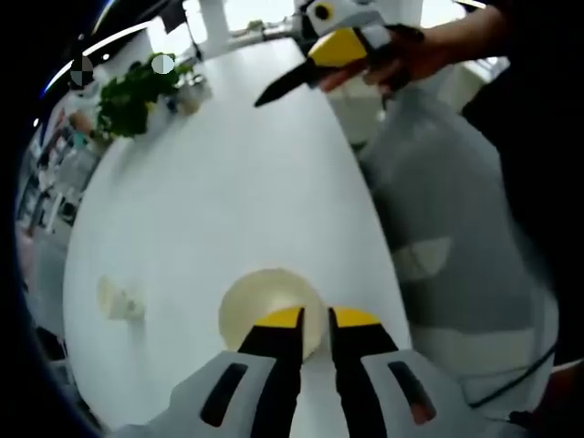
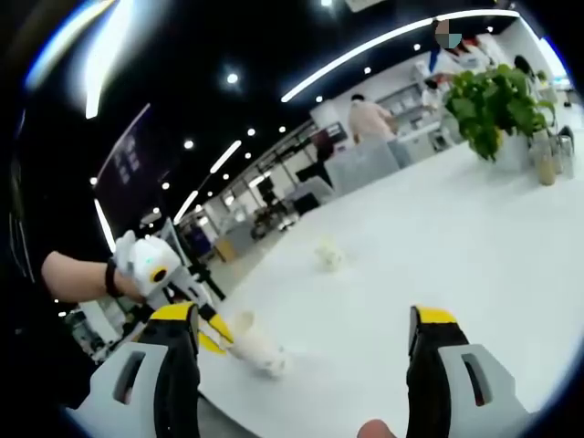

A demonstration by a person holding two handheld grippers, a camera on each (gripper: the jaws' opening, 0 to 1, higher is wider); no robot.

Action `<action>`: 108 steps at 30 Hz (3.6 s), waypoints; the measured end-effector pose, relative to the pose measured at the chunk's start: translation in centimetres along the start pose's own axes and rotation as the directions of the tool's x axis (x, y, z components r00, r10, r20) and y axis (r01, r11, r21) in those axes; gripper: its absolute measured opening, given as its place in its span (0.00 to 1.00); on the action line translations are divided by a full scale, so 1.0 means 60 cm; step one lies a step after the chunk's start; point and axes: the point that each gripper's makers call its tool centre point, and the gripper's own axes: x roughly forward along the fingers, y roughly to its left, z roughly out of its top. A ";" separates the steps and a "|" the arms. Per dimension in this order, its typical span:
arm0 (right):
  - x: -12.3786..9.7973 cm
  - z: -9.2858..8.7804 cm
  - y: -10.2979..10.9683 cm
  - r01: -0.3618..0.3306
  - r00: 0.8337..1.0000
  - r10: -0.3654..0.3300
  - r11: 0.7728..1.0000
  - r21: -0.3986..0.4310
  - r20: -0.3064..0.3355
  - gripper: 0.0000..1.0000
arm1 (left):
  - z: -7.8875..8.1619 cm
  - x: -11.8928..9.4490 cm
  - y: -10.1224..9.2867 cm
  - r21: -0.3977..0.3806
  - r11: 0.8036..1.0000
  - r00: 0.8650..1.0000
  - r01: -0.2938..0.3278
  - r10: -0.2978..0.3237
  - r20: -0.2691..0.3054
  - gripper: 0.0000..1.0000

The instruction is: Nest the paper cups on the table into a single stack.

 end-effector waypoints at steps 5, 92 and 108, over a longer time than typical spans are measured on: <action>0.000 -0.002 -0.001 0.000 1.000 0.000 1.000 0.002 0.000 0.93 | -0.008 -0.001 -0.003 -0.012 1.000 1.000 -0.006 0.006 0.002 0.13; 0.072 -0.004 0.047 -0.074 0.993 0.066 0.994 -0.078 -0.102 1.00 | -0.119 -0.176 0.064 -0.759 0.603 0.675 -0.245 0.668 0.313 1.00; 0.162 0.072 0.019 -0.128 0.981 0.078 0.948 -0.293 -0.175 1.00 | -0.126 -0.170 0.054 -0.755 0.606 0.665 -0.251 0.674 0.320 1.00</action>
